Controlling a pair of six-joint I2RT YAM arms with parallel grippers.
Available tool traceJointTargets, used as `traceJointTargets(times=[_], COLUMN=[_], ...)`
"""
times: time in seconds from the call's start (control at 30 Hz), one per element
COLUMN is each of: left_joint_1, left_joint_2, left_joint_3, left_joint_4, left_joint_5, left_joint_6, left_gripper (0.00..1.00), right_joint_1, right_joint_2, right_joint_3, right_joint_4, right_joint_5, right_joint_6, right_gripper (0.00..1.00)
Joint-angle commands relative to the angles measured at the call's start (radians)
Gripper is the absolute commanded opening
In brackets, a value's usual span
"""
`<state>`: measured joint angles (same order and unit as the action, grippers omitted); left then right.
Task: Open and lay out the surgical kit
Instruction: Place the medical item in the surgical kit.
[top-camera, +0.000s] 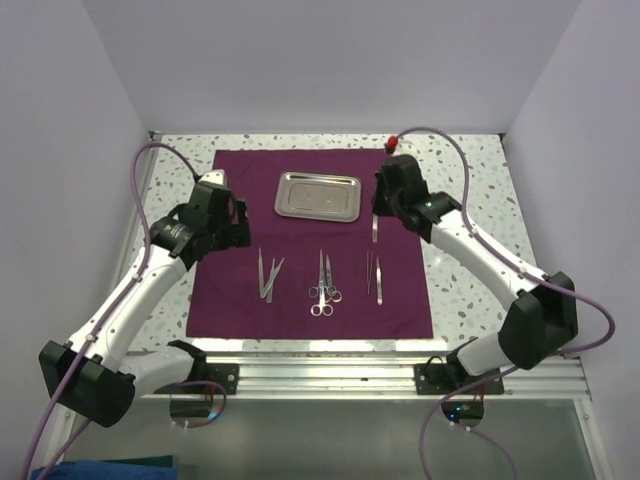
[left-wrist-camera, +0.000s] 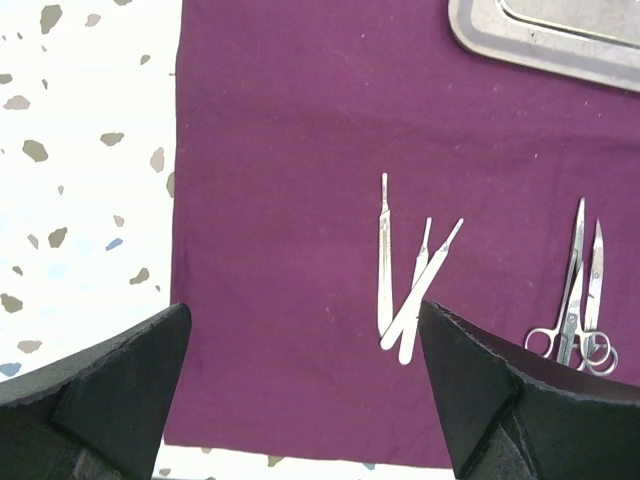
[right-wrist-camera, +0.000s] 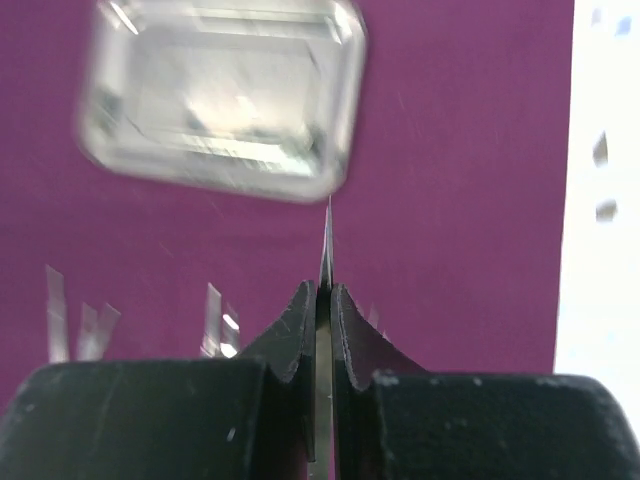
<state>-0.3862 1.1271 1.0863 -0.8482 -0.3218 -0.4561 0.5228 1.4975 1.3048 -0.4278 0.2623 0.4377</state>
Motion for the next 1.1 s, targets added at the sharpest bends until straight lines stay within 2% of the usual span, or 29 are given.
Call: traceJointTargets(times=[0.0, 0.07, 0.27, 0.6, 0.63, 0.77, 0.87, 0.93, 1.07], left_joint_1=[0.009, 0.009, 0.009, 0.009, 0.009, 0.009, 0.009, 0.007, 0.009], left_joint_2=[0.040, 0.065, 0.131, 0.102, 0.099, 0.099, 0.100, 0.105, 0.114], left_joint_3=[0.026, 0.049, 0.124, 0.081, 0.080, 0.084, 0.093, 0.096, 0.115], left_joint_4=[0.077, 0.081, 0.086, 0.080, 0.080, 0.081, 0.087, 0.090, 0.097], left_joint_5=[0.012, 0.020, 0.038, 0.043, 0.040, 0.033, 0.033, 0.029, 0.012], left_joint_6=[-0.033, -0.036, -0.046, -0.075, -0.076, -0.076, -0.075, -0.073, -0.066], left_gripper=[1.00, 1.00, 0.99, 0.99, 0.99, 1.00, 0.99, 0.99, 0.99], right_joint_1=[0.013, 0.013, 0.014, 0.013, 0.013, 0.014, 0.014, 0.014, 0.013], right_joint_2=[-0.040, -0.077, -0.082, -0.048, -0.049, -0.068, -0.095, -0.115, -0.172], right_joint_3=[-0.209, -0.298, -0.377, -0.424, -0.426, -0.418, -0.389, -0.371, -0.251], right_joint_4=[0.012, 0.040, 0.069, 0.106, 0.104, 0.074, 0.028, 0.002, -0.098], right_joint_5=[-0.028, -0.028, -0.021, -0.055, -0.057, -0.061, -0.048, -0.044, -0.050], right_joint_6=[0.053, 0.076, 0.052, 0.030, 0.030, 0.022, 0.015, 0.012, -0.013], right_gripper=[0.00, 0.00, 0.00, 0.00, 0.04, 0.59, 0.74, 0.78, 0.78])
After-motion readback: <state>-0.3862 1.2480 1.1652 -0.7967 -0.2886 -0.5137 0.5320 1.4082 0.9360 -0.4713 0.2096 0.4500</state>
